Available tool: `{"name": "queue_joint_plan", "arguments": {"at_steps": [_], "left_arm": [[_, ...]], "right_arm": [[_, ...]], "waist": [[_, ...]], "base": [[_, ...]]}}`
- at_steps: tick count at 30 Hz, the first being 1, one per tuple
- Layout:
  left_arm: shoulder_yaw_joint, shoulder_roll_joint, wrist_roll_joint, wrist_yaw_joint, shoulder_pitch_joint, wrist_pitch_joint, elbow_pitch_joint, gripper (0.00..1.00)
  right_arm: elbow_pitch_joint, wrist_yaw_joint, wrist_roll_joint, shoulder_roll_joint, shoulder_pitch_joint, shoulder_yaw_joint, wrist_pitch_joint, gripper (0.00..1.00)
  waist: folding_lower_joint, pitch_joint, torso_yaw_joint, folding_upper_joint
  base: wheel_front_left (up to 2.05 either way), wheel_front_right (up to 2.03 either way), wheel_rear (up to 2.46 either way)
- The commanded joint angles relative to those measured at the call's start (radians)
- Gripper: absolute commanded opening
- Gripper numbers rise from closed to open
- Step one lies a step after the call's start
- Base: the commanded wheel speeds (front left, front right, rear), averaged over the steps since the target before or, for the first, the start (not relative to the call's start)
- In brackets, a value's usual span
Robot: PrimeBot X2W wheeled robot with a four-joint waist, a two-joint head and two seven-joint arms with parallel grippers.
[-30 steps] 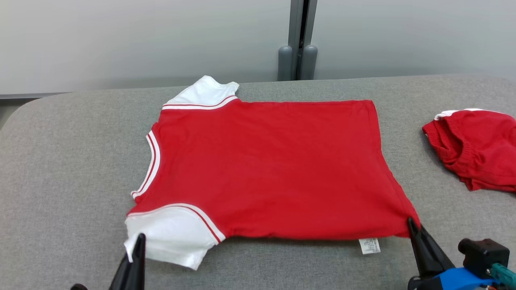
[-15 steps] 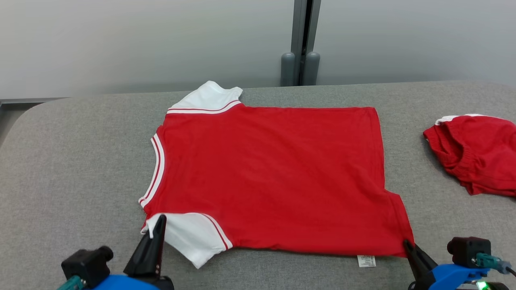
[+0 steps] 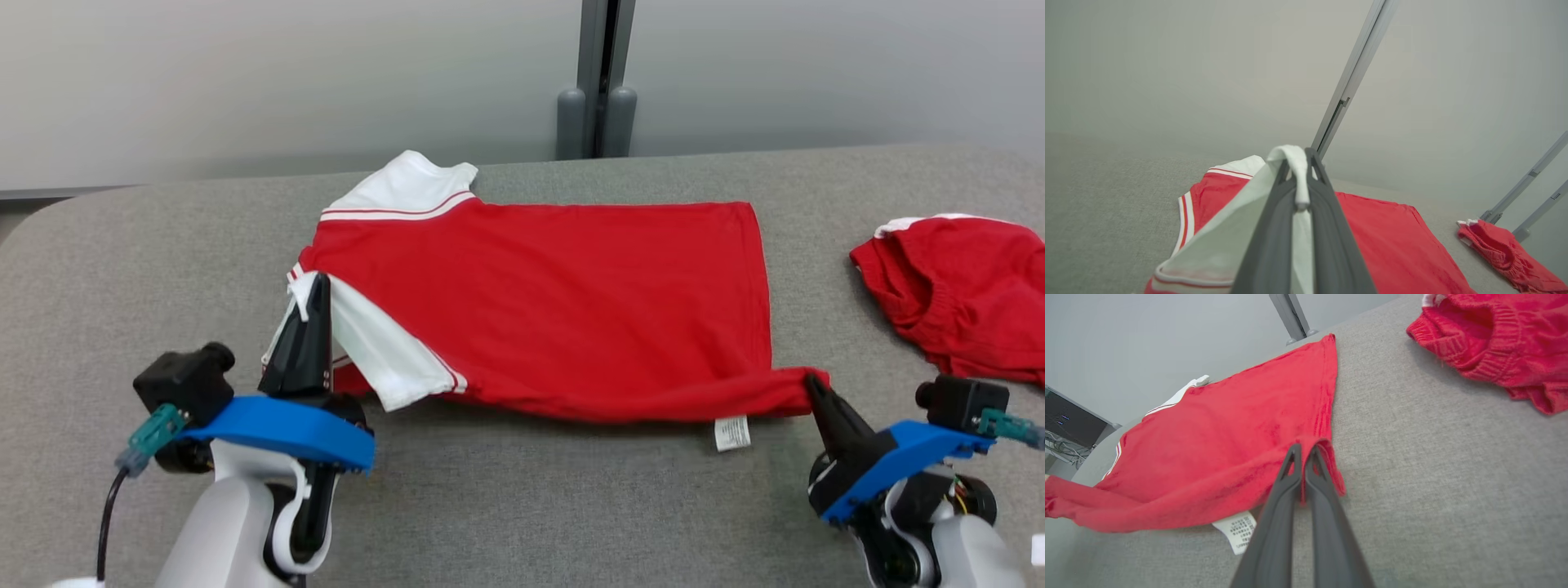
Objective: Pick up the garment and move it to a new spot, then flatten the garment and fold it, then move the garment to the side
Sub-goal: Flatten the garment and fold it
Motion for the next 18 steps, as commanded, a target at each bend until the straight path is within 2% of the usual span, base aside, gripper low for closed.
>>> {"name": "queue_joint_plan", "arguments": {"at_steps": [1, 9, 18], "left_arm": [[0.0, -0.006, 0.011, -0.005, -0.046, -0.022, 0.039, 0.0], [0.02, -0.02, 0.036, -0.002, -0.186, -0.098, 0.22, 0.0], [0.018, -0.028, 0.068, -0.025, -0.292, -0.127, 0.351, 0.0]], "right_arm": [[0.039, 0.0, 0.025, -0.001, -0.047, -0.004, -0.024, 0.0], [0.24, 0.0, 0.012, -0.001, -0.205, 0.002, -0.124, 0.0], [0.385, 0.0, 0.028, -0.002, -0.313, 0.073, -0.206, 0.0]], "waist": [[0.0, 0.012, -0.001, -0.0001], [0.0, 0.073, -0.012, -0.0001], [0.0, 0.109, -0.018, -0.0001]], "base": [[0.0, 0.0, 0.0], [0.0, 0.0, 0.0], [0.0, 0.0, 0.0]]}}
